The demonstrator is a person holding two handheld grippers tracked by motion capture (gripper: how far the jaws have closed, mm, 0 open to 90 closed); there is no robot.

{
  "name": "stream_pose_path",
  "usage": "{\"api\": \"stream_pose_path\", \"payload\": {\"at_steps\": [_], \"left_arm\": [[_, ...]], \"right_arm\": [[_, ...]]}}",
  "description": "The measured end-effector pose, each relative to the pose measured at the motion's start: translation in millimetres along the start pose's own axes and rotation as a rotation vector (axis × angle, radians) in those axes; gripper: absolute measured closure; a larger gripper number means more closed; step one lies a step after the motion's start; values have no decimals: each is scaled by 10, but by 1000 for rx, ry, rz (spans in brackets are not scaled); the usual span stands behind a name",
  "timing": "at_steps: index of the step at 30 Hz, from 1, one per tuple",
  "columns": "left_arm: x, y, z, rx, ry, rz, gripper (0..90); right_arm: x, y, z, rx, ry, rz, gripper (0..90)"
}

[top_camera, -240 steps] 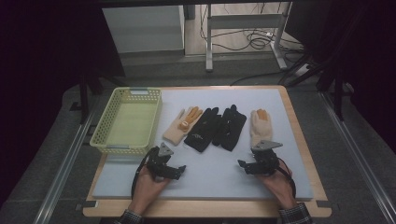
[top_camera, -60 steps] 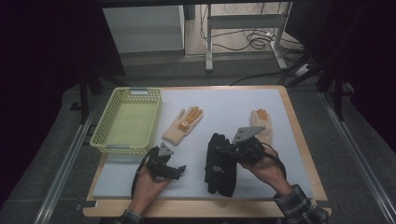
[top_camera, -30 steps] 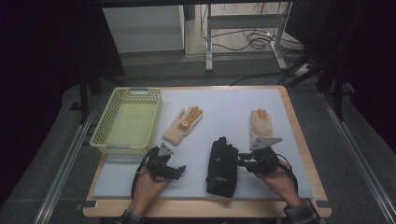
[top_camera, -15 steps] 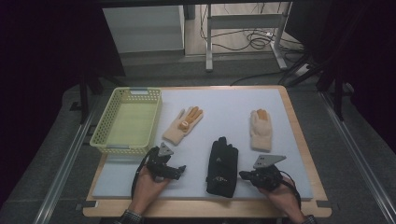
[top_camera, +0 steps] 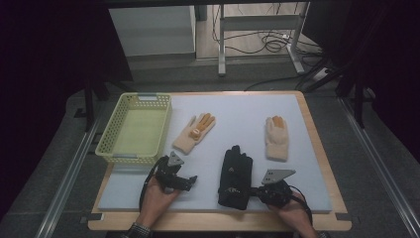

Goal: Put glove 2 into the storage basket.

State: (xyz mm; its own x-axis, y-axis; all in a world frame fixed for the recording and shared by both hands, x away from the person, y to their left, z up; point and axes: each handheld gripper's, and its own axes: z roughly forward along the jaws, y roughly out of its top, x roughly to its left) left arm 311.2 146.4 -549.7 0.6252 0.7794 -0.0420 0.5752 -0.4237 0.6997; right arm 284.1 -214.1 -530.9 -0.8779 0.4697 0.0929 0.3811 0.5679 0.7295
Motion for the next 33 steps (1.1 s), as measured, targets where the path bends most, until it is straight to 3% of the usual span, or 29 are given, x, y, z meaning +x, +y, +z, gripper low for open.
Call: {"api": "stream_pose_path", "payload": {"at_steps": [16,33], "left_arm": [[0,0,0,0,0,1,44],[1,0,0,2,1,2,44]], "right_arm": [[59,194,242,-5,-47,12,885],[-52,487,557,-3,-81,26,886]]}}
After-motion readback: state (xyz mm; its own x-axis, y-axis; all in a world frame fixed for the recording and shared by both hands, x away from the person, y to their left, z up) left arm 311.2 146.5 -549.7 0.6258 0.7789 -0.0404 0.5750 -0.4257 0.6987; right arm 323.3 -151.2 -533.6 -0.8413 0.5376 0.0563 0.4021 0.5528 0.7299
